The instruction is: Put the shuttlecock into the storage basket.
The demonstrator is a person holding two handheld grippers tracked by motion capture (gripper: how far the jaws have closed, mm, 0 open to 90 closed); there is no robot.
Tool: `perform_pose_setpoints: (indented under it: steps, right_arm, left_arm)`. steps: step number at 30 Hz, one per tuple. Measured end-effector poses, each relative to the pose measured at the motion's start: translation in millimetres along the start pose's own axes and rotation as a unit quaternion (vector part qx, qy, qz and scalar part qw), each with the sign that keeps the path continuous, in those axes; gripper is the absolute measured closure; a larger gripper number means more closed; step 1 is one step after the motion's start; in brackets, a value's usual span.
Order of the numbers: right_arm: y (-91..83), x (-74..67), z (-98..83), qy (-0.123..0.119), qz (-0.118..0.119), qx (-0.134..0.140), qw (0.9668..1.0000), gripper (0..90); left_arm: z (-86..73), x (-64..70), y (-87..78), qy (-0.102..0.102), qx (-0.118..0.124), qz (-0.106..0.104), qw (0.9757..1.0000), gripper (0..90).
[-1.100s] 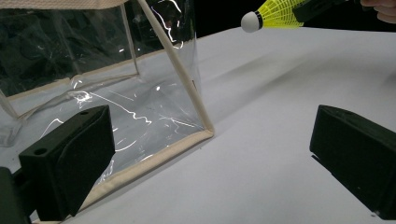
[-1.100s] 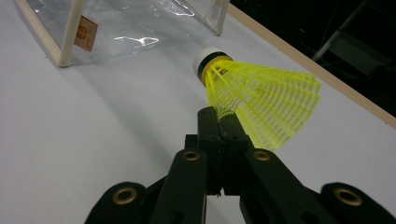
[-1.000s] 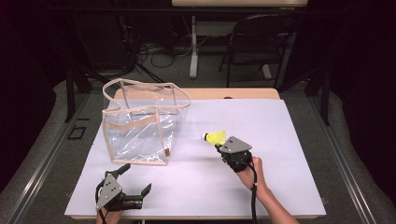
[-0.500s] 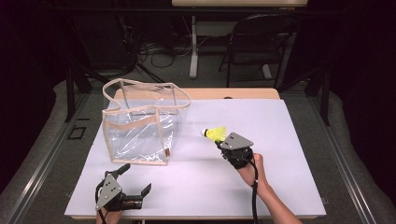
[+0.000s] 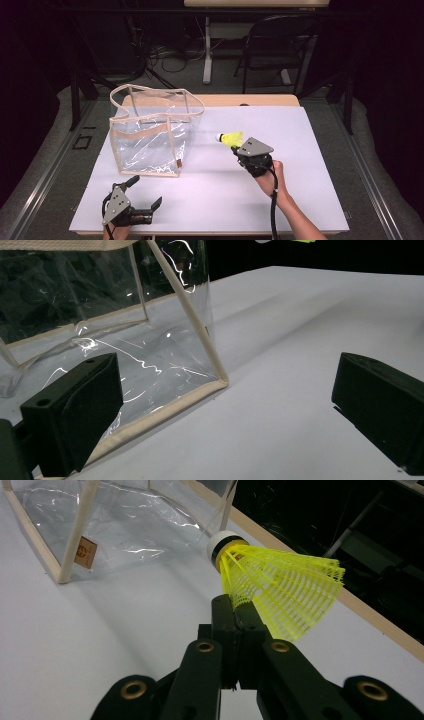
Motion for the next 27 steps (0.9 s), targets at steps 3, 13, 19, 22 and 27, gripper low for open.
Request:
perform_pose_setpoints:
  steps: [3, 13, 19, 22, 27]
  right_arm:
    - [-0.8, 0.7, 1.5, 0.001, -0.001, 0.001, 1.0, 89.8]
    - [-3.7, 5.0, 7.6, 0.0, -0.004, 0.006, 1.0, 89.8]
    - [-5.4, 8.5, 11.9, -0.001, -0.007, 0.008, 0.9999, 89.8]
    - [-6.1, 9.8, 13.5, -0.001, -0.009, 0.01, 0.9999, 89.8]
    - [-7.2, 11.7, 16.8, -0.001, -0.01, 0.013, 0.9999, 89.8]
  left_arm:
    - [0.1, 0.2, 0.1, 0.0, 0.0, -0.001, 1.0, 0.0]
    - [-0.1, 0.3, 0.3, 0.0, 0.0, -0.002, 1.0, 0.0]
    - [0.0, 0.3, 0.4, 0.0, -0.001, -0.002, 1.0, 0.0]
    - [-0.1, 0.2, 0.4, 0.0, -0.001, -0.002, 1.0, 0.0]
    - [-0.1, 0.4, 0.4, 0.0, -0.001, -0.002, 1.0, 0.0]
Point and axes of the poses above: each handheld gripper's, and its own axes: y roughly forward along the jaws, z roughly out of its top, x roughly to its right, the point moved 7 cm from there along y, roughly forward along the jaws, and after that the axes turned 1 degree about -y, right-handed, at the moved point
